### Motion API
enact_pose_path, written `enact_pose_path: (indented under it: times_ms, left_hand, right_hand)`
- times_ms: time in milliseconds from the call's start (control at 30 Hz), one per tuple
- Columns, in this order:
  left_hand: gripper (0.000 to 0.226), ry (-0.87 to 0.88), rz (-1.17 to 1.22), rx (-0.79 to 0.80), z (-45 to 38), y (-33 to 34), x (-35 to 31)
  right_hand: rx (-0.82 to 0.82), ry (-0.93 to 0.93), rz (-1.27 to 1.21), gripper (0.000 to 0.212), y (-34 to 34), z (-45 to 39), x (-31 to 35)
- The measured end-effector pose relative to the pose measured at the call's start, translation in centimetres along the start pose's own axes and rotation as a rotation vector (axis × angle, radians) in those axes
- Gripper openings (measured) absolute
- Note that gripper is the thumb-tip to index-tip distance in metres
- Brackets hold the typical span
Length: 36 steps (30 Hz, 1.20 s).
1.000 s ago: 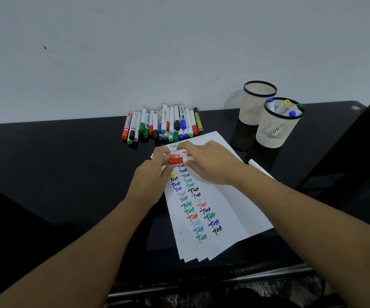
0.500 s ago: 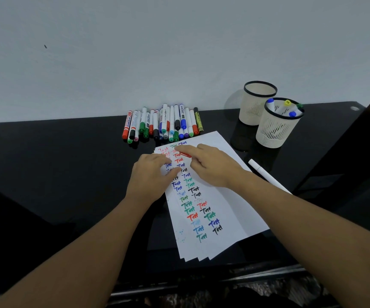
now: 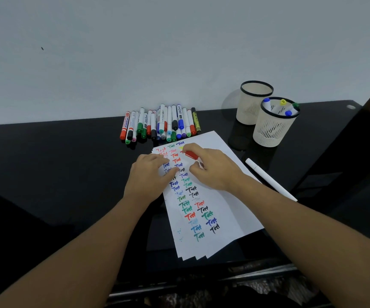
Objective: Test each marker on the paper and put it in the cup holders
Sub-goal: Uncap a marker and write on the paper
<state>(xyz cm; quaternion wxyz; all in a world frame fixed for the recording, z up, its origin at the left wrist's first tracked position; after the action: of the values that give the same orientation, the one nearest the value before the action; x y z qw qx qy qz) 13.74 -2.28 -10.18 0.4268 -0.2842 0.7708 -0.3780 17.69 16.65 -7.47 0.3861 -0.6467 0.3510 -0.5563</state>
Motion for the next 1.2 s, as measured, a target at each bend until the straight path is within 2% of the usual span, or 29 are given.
enact_pose_path:
  times_ms: [167, 233, 333, 400, 533, 667, 800, 933, 1067, 1200]
  left_hand:
    - [0.071, 0.036, -0.04, 0.031, 0.0, 0.2, -0.2]
    - [0.078, 0.072, -0.061, 0.056, 0.0, 0.3, -0.6]
    - [0.079, 0.091, -0.053, 0.102, -0.1, 0.5, -0.7]
    - [0.078, 0.106, -0.063, 0.124, -0.1, 0.7, -0.7]
    - [0.08, 0.113, -0.118, 0.163, -0.3, 0.8, -0.9]
    - [0.087, 0.117, -0.118, 0.163, -0.3, 1.0, -0.7]
    - [0.092, 0.124, -0.112, 0.18, -0.3, 1.1, -0.9]
    - [0.092, 0.122, -0.116, 0.192, -0.3, 1.0, -0.9]
    - [0.093, 0.105, -0.113, 0.201, -0.3, 1.1, -0.7]
    - [0.092, 0.097, -0.107, 0.196, -0.3, 1.1, -0.6]
  right_hand:
    - [0.001, 0.034, -0.19, 0.055, -0.2, -0.5, -0.5]
    - [-0.015, 0.063, -0.237, 0.049, -0.9, -0.3, -0.6]
    - [-0.079, 0.161, -0.448, 0.041, -1.7, 0.1, -1.2]
    - [-0.101, 0.196, -0.512, 0.044, -2.0, 0.4, -1.9]
    - [-0.155, 0.203, -0.436, 0.042, -2.8, 1.3, -3.0]
    - [-0.255, 0.205, -0.444, 0.017, -4.3, 2.0, -4.0]
    - [-0.462, 0.202, -0.335, 0.042, -7.3, 2.6, -4.3]
    - [-0.619, 0.188, -0.315, 0.022, -10.6, 2.9, -4.8]
    - [-0.704, 0.245, -0.217, 0.033, -13.5, 2.7, -6.7]
    - [-0.784, 0.325, -0.192, 0.028, -16.8, 2.9, -8.9]
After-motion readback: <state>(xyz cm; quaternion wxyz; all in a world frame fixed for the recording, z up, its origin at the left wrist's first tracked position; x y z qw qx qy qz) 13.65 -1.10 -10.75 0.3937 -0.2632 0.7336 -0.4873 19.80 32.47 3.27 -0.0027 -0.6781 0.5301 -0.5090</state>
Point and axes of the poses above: each hand's wrist, its own z-axis away from the middle knuckle, its own y-axis out of the palm, x = y × z, the point moved 5 cm from there along -z, towards the middle knuckle, and after that the axes turned 2 degrees about y, right-handed, at the moved point
